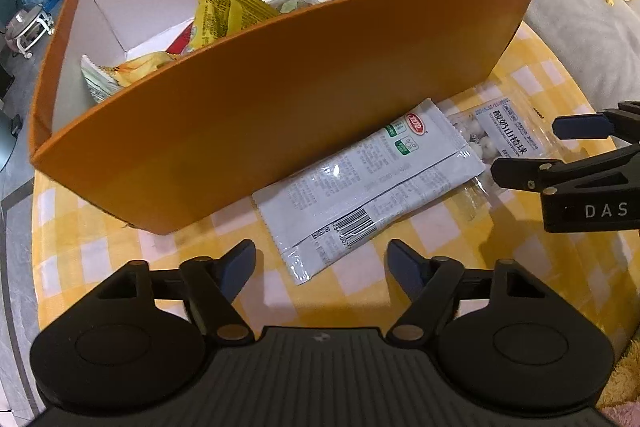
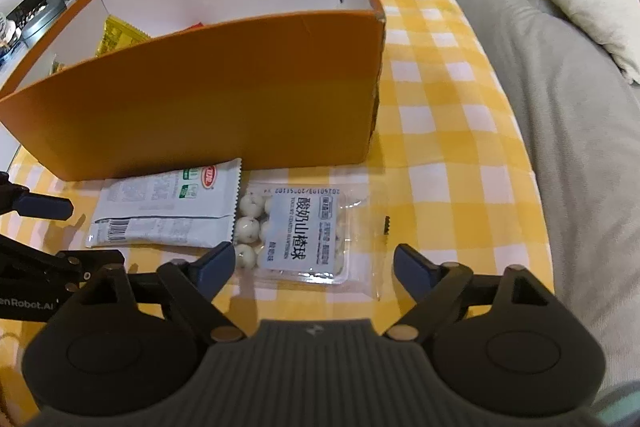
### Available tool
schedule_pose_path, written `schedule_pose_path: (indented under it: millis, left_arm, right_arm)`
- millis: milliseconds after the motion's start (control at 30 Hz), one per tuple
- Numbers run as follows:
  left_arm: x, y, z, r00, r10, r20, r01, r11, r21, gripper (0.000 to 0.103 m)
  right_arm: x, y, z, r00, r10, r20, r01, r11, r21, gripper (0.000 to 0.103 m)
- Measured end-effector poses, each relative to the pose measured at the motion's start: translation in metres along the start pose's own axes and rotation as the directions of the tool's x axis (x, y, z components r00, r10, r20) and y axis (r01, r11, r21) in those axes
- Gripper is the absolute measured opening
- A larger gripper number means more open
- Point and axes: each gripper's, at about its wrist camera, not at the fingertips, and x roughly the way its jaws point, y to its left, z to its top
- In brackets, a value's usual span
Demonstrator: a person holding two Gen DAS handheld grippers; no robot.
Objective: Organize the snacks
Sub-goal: 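Lower both open tools over the white packet and the ball-candy bag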
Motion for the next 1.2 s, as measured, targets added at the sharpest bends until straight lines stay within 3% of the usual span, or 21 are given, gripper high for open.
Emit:
schedule_pose_path:
  millis: [67,133,300,433,533,667,767,833,867,933,1133,1200]
  left_arm:
    - [0.003,0.000,0.000,1.000,-0.015,-0.012,0.015,1.000,-0.002,0.078]
    - [0.005,0.000,-0.001,0.999,-0.033,-0.024,0.033,0.999,0.000,0.062]
    - [0.002,-0.004,-0.006,0.999,-0.039,-0.026,0.040,0.999,0.015,0.055]
    - [-0.004,-0.008,-0.014,0.995,-0.087,-0.039,0.088,0.996,0.015,0.049]
    - [-0.007,-0.017,-0.017,0.991,-0.124,-0.046,0.126,0.991,0.038,0.047]
    - [-0.010,-0.027,-0.020,0.994,-0.103,-0.034,0.106,0.990,0.089,0.047]
    - [-0.017,-0.028,-0.019,0.999,-0.045,0.006,0.043,0.986,0.158,0.060]
    - [-0.021,-0.025,-0.018,0.999,-0.012,0.032,0.006,0.982,0.190,0.073]
    - [-0.021,-0.023,-0.016,0.999,0.001,0.040,-0.009,0.980,0.197,0.075]
    - [-0.019,-0.017,-0.011,0.999,0.017,0.042,-0.025,0.978,0.205,0.079]
    - [-0.005,-0.009,-0.004,0.998,0.058,0.024,-0.062,0.972,0.227,0.079]
    - [-0.002,-0.009,-0.002,0.998,0.064,0.023,-0.067,0.972,0.224,0.066]
  right_arm:
    - [0.002,0.001,0.000,1.000,0.009,-0.005,-0.009,1.000,-0.010,0.083]
    - [0.002,0.003,-0.001,1.000,0.009,-0.003,-0.009,1.000,-0.021,0.079]
    - [-0.006,0.007,-0.007,1.000,0.007,-0.001,-0.007,1.000,-0.029,0.064]
    - [-0.013,0.014,-0.017,0.999,0.030,-0.027,-0.031,0.999,-0.029,0.052]
    - [-0.017,0.023,-0.026,0.997,0.061,-0.053,-0.063,0.997,-0.051,0.051]
    - [-0.023,0.026,-0.032,0.995,0.080,-0.061,-0.083,0.995,-0.051,0.049]
    - [-0.029,0.023,-0.030,0.998,0.060,-0.031,-0.062,0.995,-0.082,0.052]
    - [-0.029,0.022,-0.027,0.999,0.039,-0.010,-0.040,0.992,-0.122,0.062]
    - [-0.029,0.021,-0.025,0.999,0.034,0.005,-0.033,0.989,-0.144,0.064]
    - [-0.027,0.022,-0.019,0.999,0.037,0.014,-0.033,0.980,-0.198,0.081]
    - [-0.010,0.032,-0.008,0.999,0.047,0.003,-0.042,0.920,-0.390,0.086]
    - [-0.006,0.033,-0.006,0.998,0.055,0.001,-0.049,0.905,-0.422,0.086]
